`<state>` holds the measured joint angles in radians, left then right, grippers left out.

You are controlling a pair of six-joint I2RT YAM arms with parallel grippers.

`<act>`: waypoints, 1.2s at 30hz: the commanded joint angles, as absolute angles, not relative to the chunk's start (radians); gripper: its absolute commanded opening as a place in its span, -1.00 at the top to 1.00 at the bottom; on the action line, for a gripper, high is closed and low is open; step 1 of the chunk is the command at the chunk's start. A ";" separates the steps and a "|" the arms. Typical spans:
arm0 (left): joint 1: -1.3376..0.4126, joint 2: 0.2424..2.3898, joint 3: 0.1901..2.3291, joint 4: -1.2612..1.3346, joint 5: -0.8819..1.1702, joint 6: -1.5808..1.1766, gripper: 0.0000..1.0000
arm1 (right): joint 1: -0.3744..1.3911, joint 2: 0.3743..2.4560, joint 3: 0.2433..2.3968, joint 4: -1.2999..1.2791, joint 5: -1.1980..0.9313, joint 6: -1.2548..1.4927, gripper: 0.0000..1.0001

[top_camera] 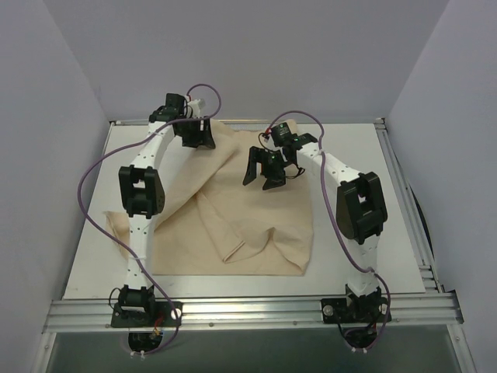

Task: Open and lay out the surgical kit
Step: Open the surgical kit at the center of the board.

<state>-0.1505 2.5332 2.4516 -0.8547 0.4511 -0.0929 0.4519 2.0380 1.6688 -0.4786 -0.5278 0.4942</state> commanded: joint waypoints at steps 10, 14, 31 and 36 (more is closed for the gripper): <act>-0.135 2.462 2.522 -0.893 0.374 -0.069 0.80 | 0.445 2.023 1.654 -0.499 -0.543 0.476 -0.53; -0.100 2.430 2.566 -0.907 0.370 -0.075 0.80 | 0.445 2.034 1.661 -0.500 -0.548 0.472 -0.53; 0.043 2.460 2.591 -0.819 0.520 -0.227 0.41 | 0.436 2.131 1.747 -0.526 -0.545 0.476 -0.52; 0.034 2.436 2.545 -0.816 0.473 -0.216 0.62 | 0.503 2.178 1.868 -0.574 -0.537 0.364 -0.53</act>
<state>0.0574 2.4893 2.5416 -0.8627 0.4763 -0.2180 0.4549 2.1551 1.7603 -0.5198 -0.5400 0.4454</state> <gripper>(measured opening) 0.227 0.764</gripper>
